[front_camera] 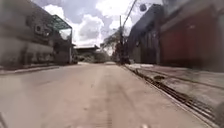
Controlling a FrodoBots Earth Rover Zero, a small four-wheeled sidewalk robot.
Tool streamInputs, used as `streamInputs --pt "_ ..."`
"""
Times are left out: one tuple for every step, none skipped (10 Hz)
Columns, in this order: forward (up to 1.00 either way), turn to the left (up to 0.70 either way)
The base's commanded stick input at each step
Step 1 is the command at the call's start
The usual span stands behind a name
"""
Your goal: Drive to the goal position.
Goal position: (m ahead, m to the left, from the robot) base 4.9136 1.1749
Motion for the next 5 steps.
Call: streamInputs --pt "0.70 0.00" --pt "0.70 0.00" --pt "0.70 0.00" --pt "0.70 0.00" --pt "0.70 -0.06"
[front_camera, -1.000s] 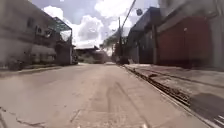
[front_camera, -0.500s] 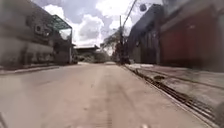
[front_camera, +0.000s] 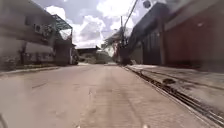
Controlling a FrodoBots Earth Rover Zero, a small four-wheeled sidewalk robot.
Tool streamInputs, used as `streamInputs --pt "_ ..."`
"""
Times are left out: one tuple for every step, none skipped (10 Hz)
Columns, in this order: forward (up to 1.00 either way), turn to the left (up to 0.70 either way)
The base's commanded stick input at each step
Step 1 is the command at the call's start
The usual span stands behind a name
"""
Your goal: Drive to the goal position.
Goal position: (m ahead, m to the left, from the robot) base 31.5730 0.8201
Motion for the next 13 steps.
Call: streamInputs --pt "0.70 -0.25" --pt "0.70 -0.27" --pt "0.70 -0.14" --pt "0.70 0.00" --pt "0.70 0.00" --pt "0.70 0.00" --pt "0.70 0.00" --pt "0.70 0.00" --pt "0.70 0.00" --pt "0.70 0.00" --pt "0.70 0.00" --pt "0.70 0.00" --pt "0.70 0.00"
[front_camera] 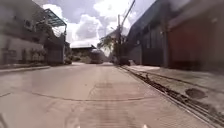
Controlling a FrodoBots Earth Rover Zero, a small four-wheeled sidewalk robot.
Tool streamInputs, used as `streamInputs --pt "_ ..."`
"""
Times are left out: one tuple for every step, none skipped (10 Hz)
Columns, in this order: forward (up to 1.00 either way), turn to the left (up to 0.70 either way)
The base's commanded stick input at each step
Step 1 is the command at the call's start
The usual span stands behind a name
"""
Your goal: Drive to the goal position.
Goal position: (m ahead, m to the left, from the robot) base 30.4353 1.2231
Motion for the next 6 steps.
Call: streamInputs --pt "0.70 0.00" --pt "0.70 0.00" --pt "0.70 0.00" --pt "0.70 0.00" --pt "0.70 0.00" --pt "0.70 0.00"
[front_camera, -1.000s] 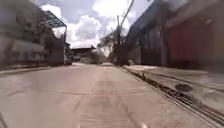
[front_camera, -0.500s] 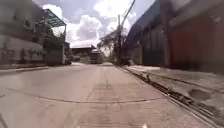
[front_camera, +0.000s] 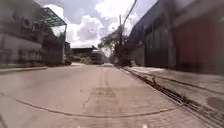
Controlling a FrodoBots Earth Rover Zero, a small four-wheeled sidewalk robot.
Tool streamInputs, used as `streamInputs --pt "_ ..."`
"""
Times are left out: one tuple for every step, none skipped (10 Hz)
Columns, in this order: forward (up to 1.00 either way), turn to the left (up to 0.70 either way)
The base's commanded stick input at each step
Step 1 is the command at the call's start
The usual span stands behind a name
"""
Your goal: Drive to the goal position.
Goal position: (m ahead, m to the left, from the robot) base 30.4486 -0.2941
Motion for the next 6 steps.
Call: streamInputs --pt "0.70 0.00" --pt "0.70 0.00" --pt "0.70 0.00" --pt "0.70 0.00" --pt "0.70 0.00" --pt "0.70 0.00"
